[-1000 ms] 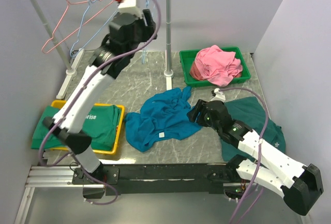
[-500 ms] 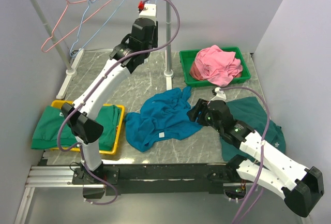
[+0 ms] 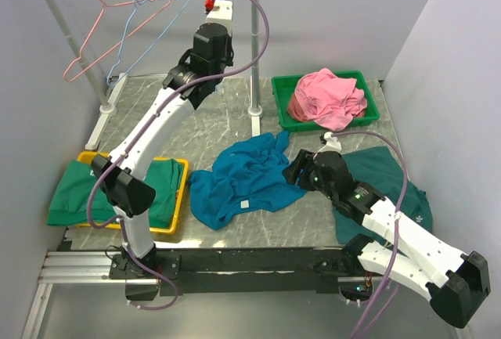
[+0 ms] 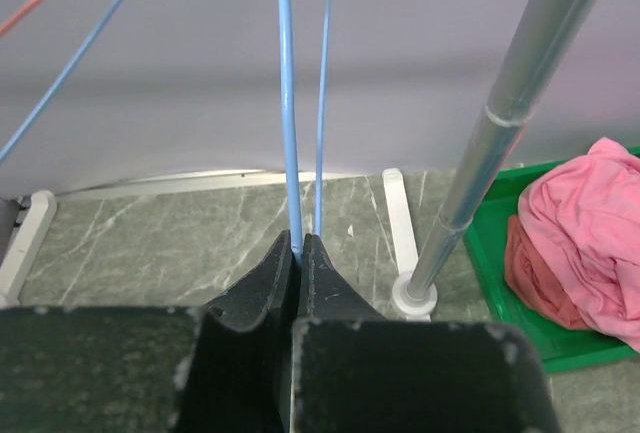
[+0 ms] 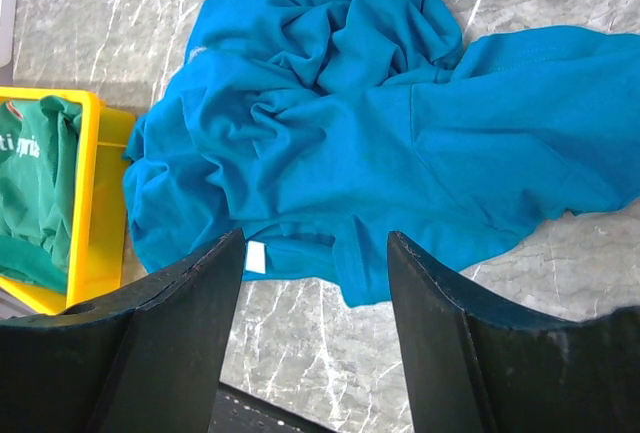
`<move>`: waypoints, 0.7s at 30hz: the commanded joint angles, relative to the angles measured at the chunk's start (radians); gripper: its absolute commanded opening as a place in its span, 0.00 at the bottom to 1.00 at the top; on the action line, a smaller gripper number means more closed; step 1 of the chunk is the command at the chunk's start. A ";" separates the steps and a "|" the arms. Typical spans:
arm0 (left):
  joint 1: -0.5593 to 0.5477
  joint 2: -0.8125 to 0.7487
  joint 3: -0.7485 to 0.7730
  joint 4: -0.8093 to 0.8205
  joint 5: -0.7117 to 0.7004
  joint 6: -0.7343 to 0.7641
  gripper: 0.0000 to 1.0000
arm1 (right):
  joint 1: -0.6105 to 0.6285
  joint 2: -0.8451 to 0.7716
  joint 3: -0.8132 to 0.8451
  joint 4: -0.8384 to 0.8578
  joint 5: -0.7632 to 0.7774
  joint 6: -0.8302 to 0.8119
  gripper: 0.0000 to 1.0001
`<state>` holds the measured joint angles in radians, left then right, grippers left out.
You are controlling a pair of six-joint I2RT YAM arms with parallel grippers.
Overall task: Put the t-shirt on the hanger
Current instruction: Pick up the hanger from the clothesline.
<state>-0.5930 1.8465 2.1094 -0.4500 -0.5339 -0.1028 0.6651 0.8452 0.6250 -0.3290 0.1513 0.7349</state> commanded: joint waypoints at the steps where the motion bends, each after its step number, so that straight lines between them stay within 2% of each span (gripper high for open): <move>1: -0.001 -0.078 0.046 0.096 -0.014 0.066 0.01 | 0.004 0.006 0.064 0.002 -0.001 -0.022 0.66; 14: -0.001 -0.248 -0.127 0.090 0.029 0.058 0.01 | 0.007 0.011 0.071 -0.004 0.019 -0.042 0.66; 17: -0.001 -0.302 -0.195 0.071 0.043 0.045 0.01 | 0.005 0.012 0.071 -0.010 0.027 -0.049 0.66; 21: -0.001 -0.442 -0.377 0.066 0.075 0.028 0.01 | 0.007 0.012 0.074 -0.018 0.031 -0.061 0.66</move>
<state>-0.5930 1.5360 1.8557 -0.3931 -0.5064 -0.0624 0.6651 0.8574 0.6453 -0.3389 0.1574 0.7010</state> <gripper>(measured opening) 0.041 0.666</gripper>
